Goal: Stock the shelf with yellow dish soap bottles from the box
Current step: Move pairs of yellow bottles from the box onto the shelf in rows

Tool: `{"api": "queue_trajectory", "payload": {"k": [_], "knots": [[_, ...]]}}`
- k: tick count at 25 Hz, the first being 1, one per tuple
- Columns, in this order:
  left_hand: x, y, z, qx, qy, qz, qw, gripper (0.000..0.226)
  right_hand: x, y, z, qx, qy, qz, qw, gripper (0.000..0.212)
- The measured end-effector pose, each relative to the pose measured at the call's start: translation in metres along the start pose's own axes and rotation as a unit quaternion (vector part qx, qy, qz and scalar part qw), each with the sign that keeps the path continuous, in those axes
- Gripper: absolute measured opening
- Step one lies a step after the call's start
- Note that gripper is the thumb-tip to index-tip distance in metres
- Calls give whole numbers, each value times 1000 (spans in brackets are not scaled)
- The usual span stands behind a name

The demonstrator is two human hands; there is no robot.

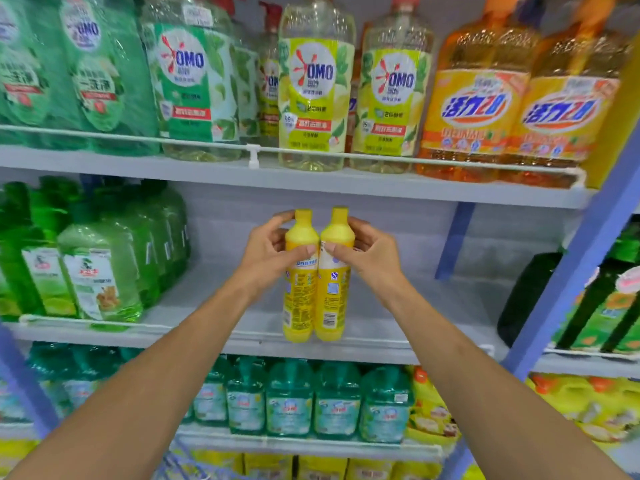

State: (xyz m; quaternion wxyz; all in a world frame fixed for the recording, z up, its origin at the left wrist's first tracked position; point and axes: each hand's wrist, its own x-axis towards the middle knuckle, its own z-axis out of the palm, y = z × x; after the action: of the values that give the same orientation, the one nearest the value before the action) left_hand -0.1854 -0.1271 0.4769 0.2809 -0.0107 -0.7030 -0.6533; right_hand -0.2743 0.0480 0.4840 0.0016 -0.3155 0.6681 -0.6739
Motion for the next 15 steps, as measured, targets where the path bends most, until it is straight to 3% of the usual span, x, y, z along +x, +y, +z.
{"api": "queue_trajectory", "payload": {"k": [9,15], "knots": [[47,-68,-5,35,59,19,997,57,39,72,23,-44,70,16,996,49],[54,-84,-17,32,3,-24,999,51,41,84,19,-49,54,18,997,57]]}}
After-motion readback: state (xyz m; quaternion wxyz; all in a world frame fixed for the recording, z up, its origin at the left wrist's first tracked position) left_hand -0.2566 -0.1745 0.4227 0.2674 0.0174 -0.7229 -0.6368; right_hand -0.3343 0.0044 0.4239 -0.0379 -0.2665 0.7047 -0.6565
